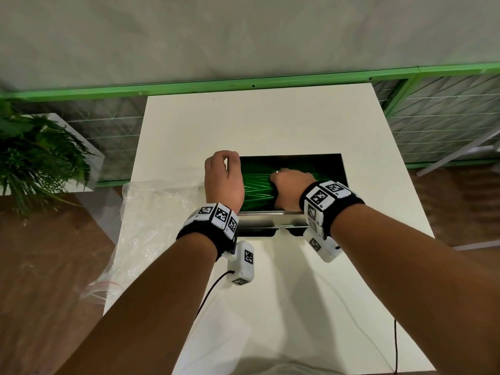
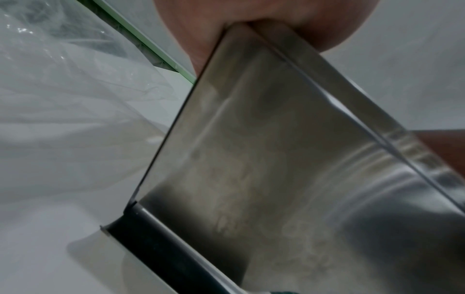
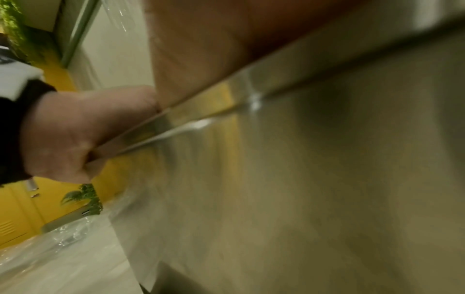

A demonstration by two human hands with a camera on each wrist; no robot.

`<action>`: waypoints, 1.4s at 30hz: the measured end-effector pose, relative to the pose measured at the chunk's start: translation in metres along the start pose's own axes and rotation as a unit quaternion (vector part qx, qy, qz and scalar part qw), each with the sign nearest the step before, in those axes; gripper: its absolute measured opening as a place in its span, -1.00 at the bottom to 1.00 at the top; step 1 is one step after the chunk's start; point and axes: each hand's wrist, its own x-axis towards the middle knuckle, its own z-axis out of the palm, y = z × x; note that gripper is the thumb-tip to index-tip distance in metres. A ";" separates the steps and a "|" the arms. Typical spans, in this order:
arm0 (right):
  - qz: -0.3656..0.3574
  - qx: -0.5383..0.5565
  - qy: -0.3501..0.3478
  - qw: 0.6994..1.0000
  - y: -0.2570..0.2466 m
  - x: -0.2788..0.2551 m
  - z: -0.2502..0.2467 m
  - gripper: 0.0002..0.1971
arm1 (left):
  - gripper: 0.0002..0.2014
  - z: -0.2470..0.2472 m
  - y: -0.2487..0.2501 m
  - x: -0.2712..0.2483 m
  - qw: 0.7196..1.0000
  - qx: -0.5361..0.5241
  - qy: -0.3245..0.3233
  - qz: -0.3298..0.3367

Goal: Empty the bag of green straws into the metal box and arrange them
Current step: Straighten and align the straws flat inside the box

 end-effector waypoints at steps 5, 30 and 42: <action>-0.041 0.002 0.023 0.999 0.000 -0.007 -0.017 -0.78 | -0.80 0.000 0.000 0.000 1.000 -0.005 0.002 -0.003; -0.066 0.062 0.186 0.978 0.019 -0.028 0.001 -0.73 | -0.59 -0.001 0.001 0.000 1.000 -0.006 -0.003 -0.011; -0.056 0.124 0.028 0.990 -0.001 -0.024 0.001 -0.79 | -0.65 0.000 -0.001 0.000 1.000 -0.009 0.000 -0.004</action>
